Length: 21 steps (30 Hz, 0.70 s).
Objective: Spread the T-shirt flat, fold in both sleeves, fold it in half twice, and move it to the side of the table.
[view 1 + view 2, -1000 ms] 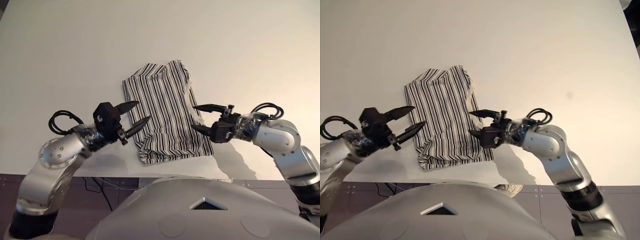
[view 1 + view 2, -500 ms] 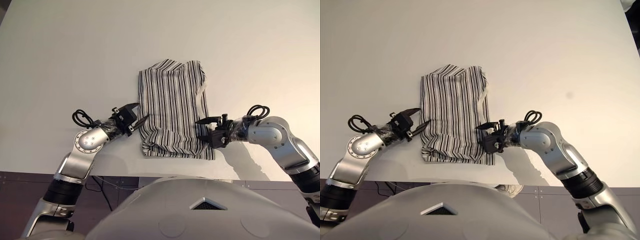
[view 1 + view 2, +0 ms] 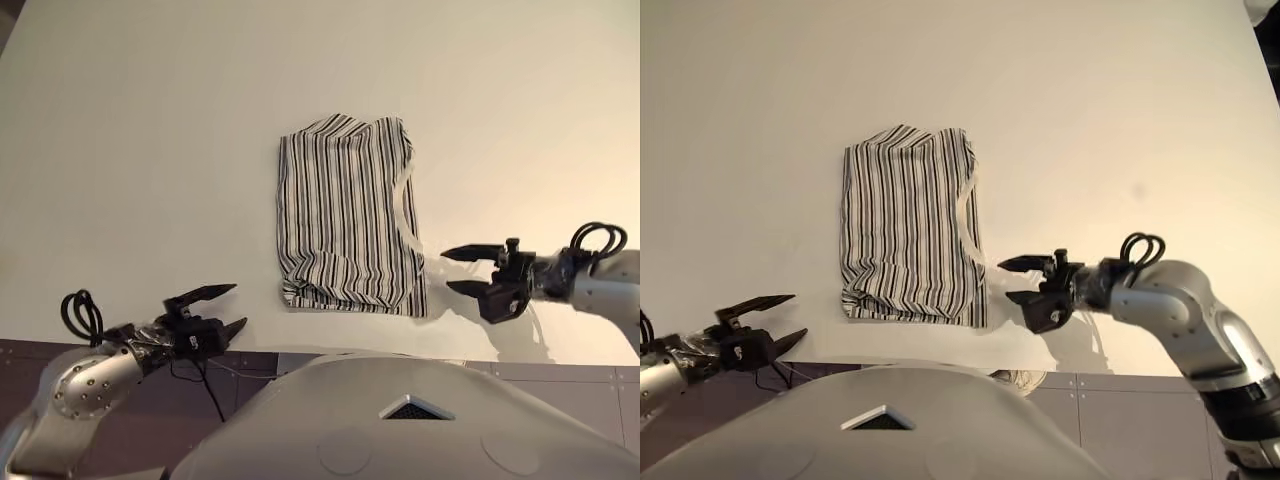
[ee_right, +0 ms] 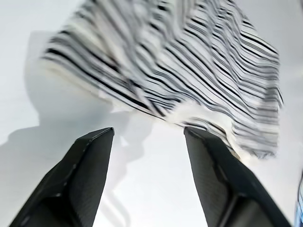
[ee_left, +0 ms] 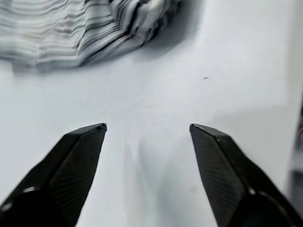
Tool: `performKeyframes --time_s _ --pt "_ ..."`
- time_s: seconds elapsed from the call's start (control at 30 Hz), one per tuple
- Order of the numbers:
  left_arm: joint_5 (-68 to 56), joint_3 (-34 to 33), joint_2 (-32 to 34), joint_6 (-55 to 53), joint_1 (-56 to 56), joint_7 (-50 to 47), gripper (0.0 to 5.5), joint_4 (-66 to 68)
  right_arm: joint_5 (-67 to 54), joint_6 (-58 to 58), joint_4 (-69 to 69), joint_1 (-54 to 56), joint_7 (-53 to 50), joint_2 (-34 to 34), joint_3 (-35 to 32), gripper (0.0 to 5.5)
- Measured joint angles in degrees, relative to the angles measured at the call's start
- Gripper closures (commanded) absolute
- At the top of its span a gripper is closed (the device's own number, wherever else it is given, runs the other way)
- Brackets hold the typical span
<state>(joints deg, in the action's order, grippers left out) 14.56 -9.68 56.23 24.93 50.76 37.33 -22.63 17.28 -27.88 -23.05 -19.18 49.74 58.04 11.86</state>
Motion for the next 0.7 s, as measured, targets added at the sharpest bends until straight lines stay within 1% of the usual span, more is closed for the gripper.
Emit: performKeyframes --time_s 0.07,0.13,0.3,0.43,0.47,0.57,0.63,0.67,0.7 --pt "5.0 4.3 0.3 4.9 -8.8 -1.5 1.96 4.2 4.6 -3.6 1.6 -1.5 -4.0 -3.3 3.2 2.78" --pt "8.6 8.4 -1.6 7.3 -14.4 -3.0 1.96 5.6 7.5 -7.1 3.5 0.6 -6.1 -5.4 5.8 2.78" --pt "9.2 13.2 -2.9 9.9 -17.2 -4.2 1.96 6.2 9.7 -9.0 7.3 6.4 -7.7 -7.9 8.4 2.78" --pt "8.7 16.5 -2.9 12.2 -18.0 -4.1 1.96 6.3 9.8 -10.0 10.0 9.9 -8.0 -7.9 9.3 2.78" --pt "8.7 16.9 -2.9 12.8 -18.4 -4.1 2.13 6.7 9.7 -10.1 10.3 10.4 -8.0 -7.9 9.7 2.78" --pt "8.8 19.0 -2.8 14.4 -20.0 -4.2 2.58 8.1 9.4 -11.0 10.4 11.6 -7.8 -8.1 11.5 3.21" --pt "8.8 20.3 -2.8 15.6 -20.7 -4.2 3.03 9.2 9.2 -12.4 10.5 11.6 -7.3 -8.1 13.1 3.68" --pt "8.8 20.7 -2.8 15.9 -20.8 -4.2 3.13 9.4 9.0 -12.8 10.6 11.6 -7.1 -8.0 13.5 3.79" --pt "8.8 21.0 -2.8 16.0 -20.8 -4.3 3.40 9.7 8.9 -13.2 10.8 11.6 -7.0 -8.0 13.7 4.07"
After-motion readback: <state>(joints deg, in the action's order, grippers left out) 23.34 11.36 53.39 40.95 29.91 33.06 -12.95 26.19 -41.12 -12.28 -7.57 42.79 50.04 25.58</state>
